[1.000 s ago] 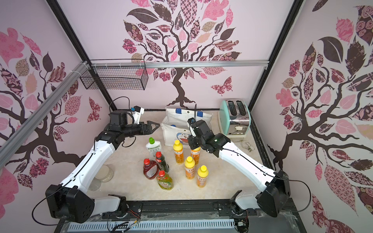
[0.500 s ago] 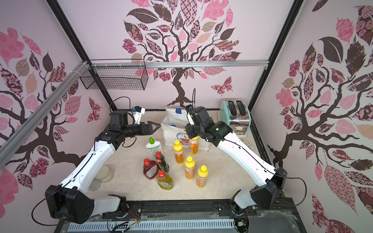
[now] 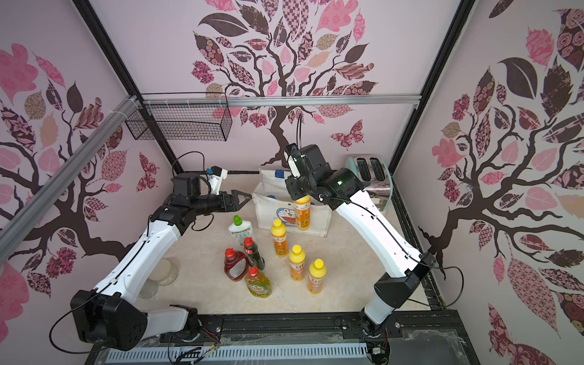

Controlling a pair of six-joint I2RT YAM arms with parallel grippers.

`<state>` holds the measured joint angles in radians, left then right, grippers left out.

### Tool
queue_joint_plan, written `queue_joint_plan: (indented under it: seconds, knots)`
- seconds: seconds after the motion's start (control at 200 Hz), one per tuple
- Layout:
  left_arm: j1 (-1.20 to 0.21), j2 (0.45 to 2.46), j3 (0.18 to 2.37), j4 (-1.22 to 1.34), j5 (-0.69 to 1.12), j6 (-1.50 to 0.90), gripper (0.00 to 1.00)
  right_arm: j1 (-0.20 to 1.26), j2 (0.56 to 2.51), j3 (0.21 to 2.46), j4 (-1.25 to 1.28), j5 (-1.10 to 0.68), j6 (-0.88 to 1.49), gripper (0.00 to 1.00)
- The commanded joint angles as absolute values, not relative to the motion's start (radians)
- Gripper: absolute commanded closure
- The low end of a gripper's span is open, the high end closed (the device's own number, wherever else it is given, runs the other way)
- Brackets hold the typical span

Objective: Pack dish soap into the shopping bag
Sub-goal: Place the bottle of dish soap in the shopping bag.

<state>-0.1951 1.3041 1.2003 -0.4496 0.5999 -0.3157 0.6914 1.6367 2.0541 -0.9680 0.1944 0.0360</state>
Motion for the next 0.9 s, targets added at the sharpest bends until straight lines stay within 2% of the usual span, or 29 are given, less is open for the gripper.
queue_joint_plan:
  seconds: [0.0,0.39,0.895]
  knots:
    - [-0.199,1.282,1.199,-0.437,0.605,-0.304,0.03,0.691,1.647,2.168,-0.951,0.224,0.031,1.00]
    - [-0.200,1.265,1.201,-0.451,0.586,-0.288,0.03,0.691,1.800,2.502,-0.979,0.238,-0.005,1.00]
    - [-0.200,1.275,1.202,-0.451,0.599,-0.290,0.03,0.660,1.801,2.558,-0.845,0.272,-0.023,1.00]
